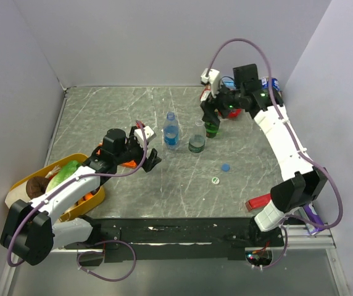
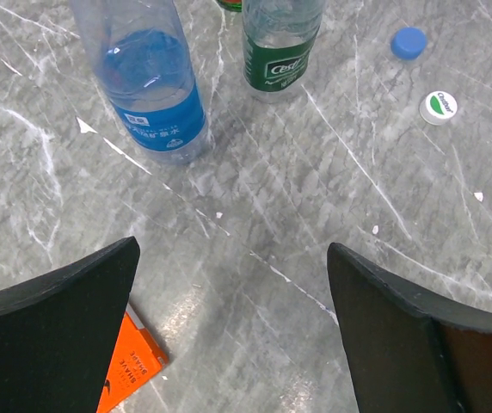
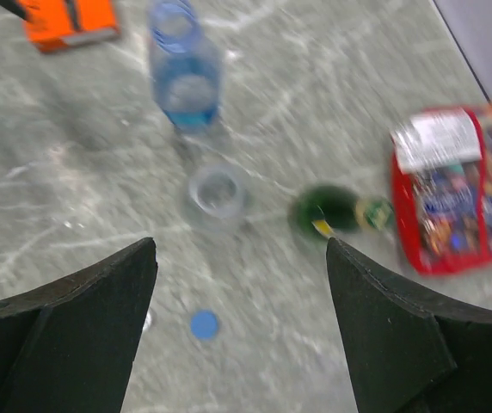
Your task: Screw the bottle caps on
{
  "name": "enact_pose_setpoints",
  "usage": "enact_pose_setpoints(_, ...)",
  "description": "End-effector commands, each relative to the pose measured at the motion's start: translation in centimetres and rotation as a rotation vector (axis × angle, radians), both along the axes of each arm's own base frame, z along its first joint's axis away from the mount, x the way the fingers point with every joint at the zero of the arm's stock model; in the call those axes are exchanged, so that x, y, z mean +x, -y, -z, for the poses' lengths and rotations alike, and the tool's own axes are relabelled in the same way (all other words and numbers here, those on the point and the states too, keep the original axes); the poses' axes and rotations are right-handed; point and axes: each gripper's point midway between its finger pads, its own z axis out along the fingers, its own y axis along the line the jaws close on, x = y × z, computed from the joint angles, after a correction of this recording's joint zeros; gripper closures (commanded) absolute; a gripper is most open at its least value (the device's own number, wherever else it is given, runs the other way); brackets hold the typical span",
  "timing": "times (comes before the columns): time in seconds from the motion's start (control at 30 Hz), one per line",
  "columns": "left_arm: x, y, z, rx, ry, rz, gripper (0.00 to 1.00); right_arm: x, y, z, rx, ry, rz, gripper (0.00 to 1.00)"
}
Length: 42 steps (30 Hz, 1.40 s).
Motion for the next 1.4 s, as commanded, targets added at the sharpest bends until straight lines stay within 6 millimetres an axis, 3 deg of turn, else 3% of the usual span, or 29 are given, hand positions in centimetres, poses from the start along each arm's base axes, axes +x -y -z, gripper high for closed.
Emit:
enact_pose_setpoints(0.0,0.7,0.2,-2.6,-0.013,0.070,0.019,0.04,2.0,-2.6,-0.2,0.052,0.025,-0.024,0.14)
enact_pose_setpoints(0.13,0.5,0.0,-2.8,-0.010,0.080,0.019,0.04,3.0,-3.7,0.3,0.044,0.019,-0.017,0.15)
enact_pose_setpoints(0.33,0.3,-0.2,-2.4,-0.017,0.071,0.017,0.04,2.1,-4.2,3.7,0.004,-0.066,-0.048,0.15)
enact_pose_setpoints(0.57,0.4,-0.2,-2.4,-0.024,0.067,0.017,0.04,1.8,-4.3,5.6,-0.022,-0.106,-0.028,0.21)
enact_pose_setpoints(0.83,0.4,-0.3,-2.5,-0.023,0.073,0.017,0.04,2.3,-4.0,6.5,-0.049,-0.116,-0.003,0.37)
enact_pose_setpoints(0.97,0.4,-0.2,-2.6,-0.027,0.078,0.020,0.04,1.8,-3.9,6.9,-0.057,-0.134,-0.015,0.55)
enact_pose_setpoints(1.03,0.2,0.0,-2.7,-0.032,0.079,0.041,0.04,1.2,-4.0,6.7,-0.049,-0.142,-0.028,0.60)
enact_pose_setpoints(1.17,-0.5,0.8,-3.3,-0.040,0.106,0.105,0.04,-1.1,-4.0,3.7,-0.015,-0.109,-0.069,0.72)
enact_pose_setpoints(1.37,-2.5,3.7,-4.8,-0.124,0.126,0.237,0.04,-7.9,-5.3,-1.0,0.092,-0.165,-0.229,0.81)
